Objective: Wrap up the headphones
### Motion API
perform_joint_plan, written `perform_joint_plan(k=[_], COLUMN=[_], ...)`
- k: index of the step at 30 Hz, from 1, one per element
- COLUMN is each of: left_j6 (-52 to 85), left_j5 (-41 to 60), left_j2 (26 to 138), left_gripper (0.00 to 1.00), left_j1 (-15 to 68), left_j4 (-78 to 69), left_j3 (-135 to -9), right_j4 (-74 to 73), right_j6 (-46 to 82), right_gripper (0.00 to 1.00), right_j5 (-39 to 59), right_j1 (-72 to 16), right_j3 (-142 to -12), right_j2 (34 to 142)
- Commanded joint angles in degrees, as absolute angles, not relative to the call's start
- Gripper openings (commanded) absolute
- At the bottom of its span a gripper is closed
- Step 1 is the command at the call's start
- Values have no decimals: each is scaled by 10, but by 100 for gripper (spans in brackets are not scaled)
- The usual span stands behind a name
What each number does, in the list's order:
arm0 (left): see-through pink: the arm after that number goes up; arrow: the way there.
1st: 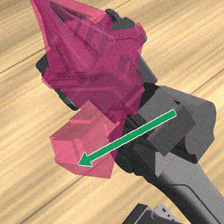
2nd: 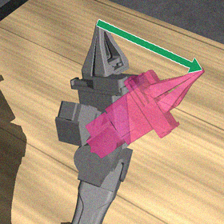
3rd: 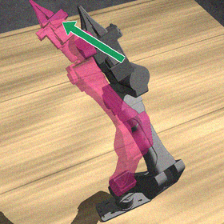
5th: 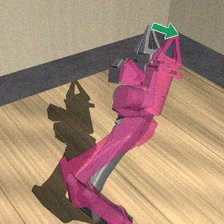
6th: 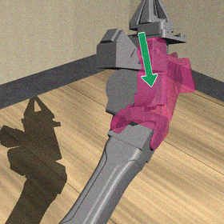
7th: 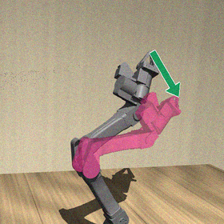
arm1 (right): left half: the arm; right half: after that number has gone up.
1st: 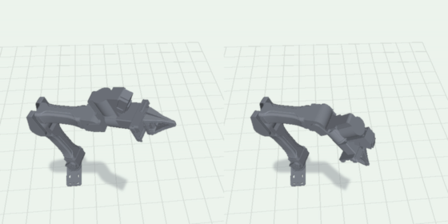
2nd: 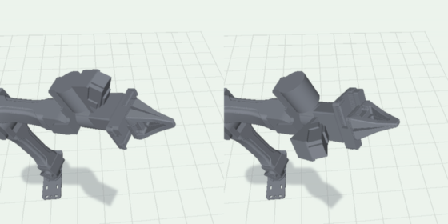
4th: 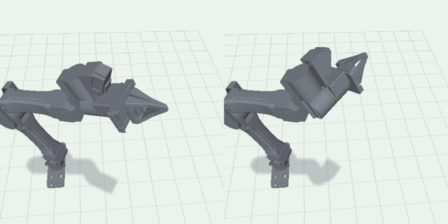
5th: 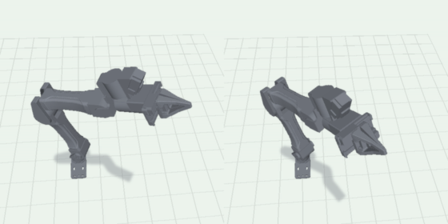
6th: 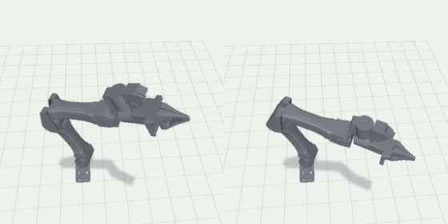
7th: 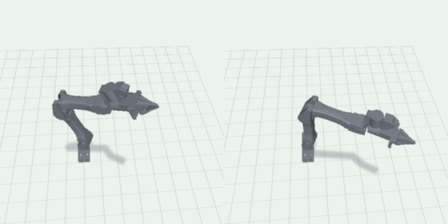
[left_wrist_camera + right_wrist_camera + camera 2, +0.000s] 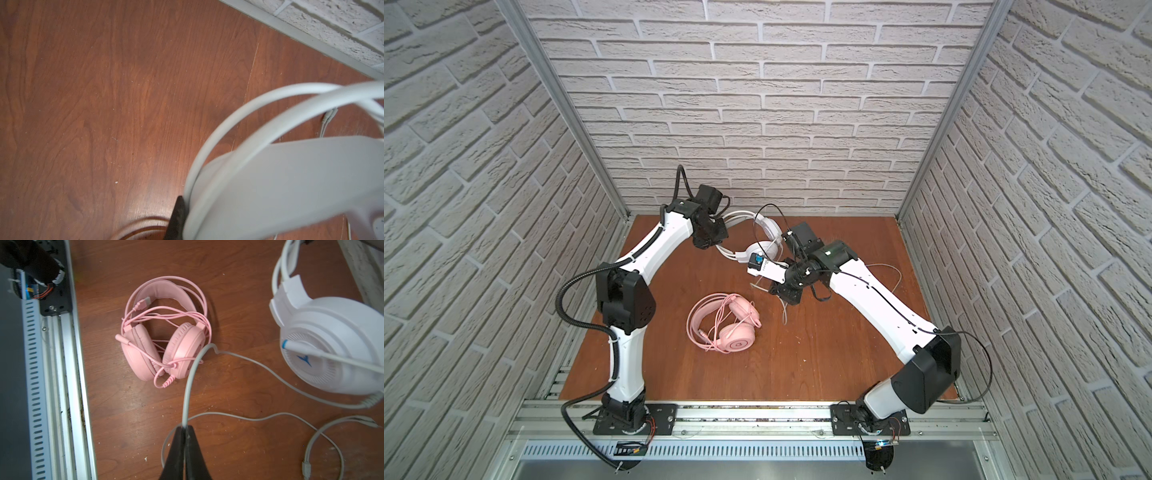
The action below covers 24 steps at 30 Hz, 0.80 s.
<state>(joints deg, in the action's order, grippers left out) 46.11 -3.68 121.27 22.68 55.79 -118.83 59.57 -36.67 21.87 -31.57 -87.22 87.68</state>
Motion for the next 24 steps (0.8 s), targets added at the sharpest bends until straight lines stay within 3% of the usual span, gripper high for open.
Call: perform_joint_plan(k=[1, 9, 24], left_j6=[458, 429, 387], left_j5=[-39, -50, -68], left_j2=[1211, 1213, 1199], left_gripper=[0, 0, 0], left_j1=[230, 240, 257], left_j4=[546, 559, 558], left_j3=[-1209, -1208, -1186], right_j4=[628, 597, 603], right_j6=[-390, -297, -254], right_gripper=[6, 5, 5], right_j5=[256, 142, 73], right_j1=[-324, -320, -241], right_j3=[-896, -960, -1081], right_j2=[887, 928, 988])
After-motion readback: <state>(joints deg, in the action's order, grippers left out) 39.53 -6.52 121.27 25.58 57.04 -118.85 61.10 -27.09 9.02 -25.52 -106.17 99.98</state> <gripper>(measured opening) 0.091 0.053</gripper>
